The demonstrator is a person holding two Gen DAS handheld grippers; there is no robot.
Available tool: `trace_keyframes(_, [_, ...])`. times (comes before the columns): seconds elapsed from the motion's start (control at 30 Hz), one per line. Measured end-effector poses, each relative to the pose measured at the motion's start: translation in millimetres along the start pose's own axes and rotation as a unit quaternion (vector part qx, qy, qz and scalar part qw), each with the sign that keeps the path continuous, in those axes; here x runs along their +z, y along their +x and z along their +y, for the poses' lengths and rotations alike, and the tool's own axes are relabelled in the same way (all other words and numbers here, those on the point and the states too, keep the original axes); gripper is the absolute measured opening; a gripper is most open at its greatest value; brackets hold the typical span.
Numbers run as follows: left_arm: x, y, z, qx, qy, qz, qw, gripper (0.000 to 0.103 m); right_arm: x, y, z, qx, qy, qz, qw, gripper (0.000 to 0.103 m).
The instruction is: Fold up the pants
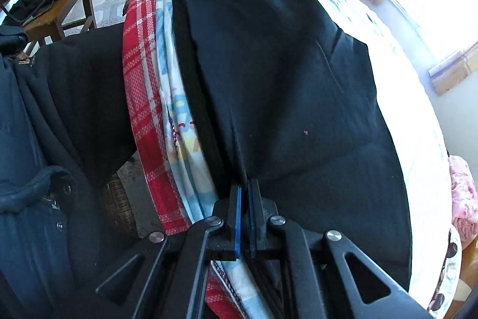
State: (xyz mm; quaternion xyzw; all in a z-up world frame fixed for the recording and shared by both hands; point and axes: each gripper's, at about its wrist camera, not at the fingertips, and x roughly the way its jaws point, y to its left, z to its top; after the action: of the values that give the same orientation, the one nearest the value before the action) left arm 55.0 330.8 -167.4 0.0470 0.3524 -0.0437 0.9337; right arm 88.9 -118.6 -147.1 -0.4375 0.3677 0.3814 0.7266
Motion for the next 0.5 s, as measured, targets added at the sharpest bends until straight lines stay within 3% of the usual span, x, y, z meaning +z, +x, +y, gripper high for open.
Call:
trace_keyframes(0.13, [3,-11,22,-0.02,-0.073,-0.016,0.997,0.05,3,-6,-8,0.014,0.019,-0.001,1.0,0.006])
trace_keyframes(0.27, [18,-27,30,-0.105,-0.15,-0.045,0.9822,0.05,2,-21,-12,0.03,0.021,-0.013,0.999,0.008])
trace_keyframes(0.43, [61,-22,16,-0.171,-0.167,-0.065,0.9689,0.056,2,-34,-18,0.034,0.032,-0.034,0.998,0.011])
trace_keyframes(0.5, [80,-4,10,-0.179,-0.167,-0.049,0.9684,0.056,5,-36,-21,0.03,0.044,-0.046,0.997,0.011])
